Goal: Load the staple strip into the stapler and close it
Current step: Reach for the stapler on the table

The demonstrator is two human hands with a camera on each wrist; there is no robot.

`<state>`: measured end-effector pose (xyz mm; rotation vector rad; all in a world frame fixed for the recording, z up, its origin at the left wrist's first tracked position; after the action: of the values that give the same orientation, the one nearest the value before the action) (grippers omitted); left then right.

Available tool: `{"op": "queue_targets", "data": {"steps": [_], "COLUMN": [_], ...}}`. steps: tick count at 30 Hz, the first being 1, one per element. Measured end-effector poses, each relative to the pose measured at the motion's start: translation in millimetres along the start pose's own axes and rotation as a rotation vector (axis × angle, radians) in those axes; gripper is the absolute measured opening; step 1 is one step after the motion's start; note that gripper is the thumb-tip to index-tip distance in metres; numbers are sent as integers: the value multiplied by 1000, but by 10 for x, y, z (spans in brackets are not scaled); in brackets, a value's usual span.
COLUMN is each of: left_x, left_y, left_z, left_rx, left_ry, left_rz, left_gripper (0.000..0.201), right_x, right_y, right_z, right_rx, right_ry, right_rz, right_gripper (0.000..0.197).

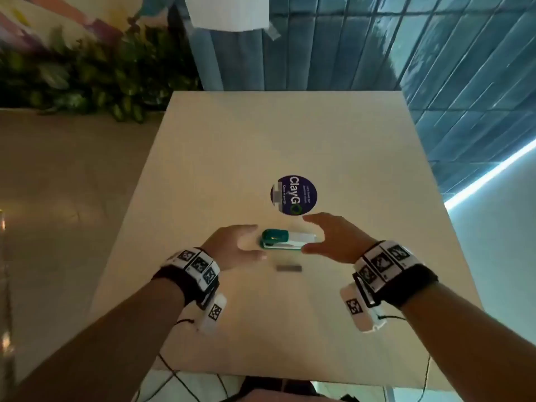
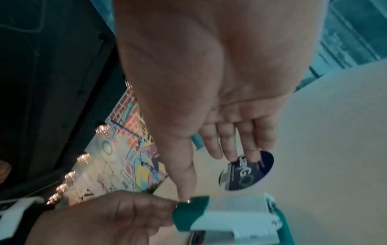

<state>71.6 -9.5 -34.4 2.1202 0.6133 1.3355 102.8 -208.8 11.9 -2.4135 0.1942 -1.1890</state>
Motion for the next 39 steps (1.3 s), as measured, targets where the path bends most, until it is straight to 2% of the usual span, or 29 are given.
{"op": "queue_targets", "data": {"steps": [3, 7, 9, 11, 13, 17, 27, 31, 39], "left_x": [-124, -111, -76, -101, -133, -164, -215, -206, -221], "left_y": [-13, 167, 268, 219, 99, -40, -39, -41, -54], "left_z": [95, 146, 183, 246, 306, 406, 445, 423, 419], "left_rx": [-13, -154, -230, -224, -171, -152, -222, -226, -229], "left_ry": [-2, 125, 166, 182, 192, 205, 203, 220, 217], "left_rz": [15, 59, 98, 114, 129, 91, 67, 23, 2], "left_gripper": [84, 68, 61, 61, 60, 43, 39, 34, 42], "right_x": [-158, -340, -348, -375, -436, -405, -383, -268, 125], "right_y": [-115, -275, -403, -475, -463, -526, -473, -401, -35], "right_z": [221, 368, 403, 470, 555, 532, 411, 334, 82], "right_rx": [26, 76, 117, 142, 142, 159, 150, 165, 187], "right_ry": [-20, -39, -27, 12, 29, 61, 79, 139, 239], "right_rz": [28, 9, 5, -50, -121, -193, -139, 52, 341], "right_gripper": [72, 67, 42, 17, 9, 16, 30, 31, 37]}}
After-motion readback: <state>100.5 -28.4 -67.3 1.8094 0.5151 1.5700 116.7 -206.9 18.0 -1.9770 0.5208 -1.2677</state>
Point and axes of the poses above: each hand's wrist, its own z-axis towards the middle knuckle, its own x-axis out of the back of the hand, y = z × x, the point moved 8 cm from there along z, towards the middle knuckle, and after that the axes turned 7 degrees about -x, right-handed, at the moved point
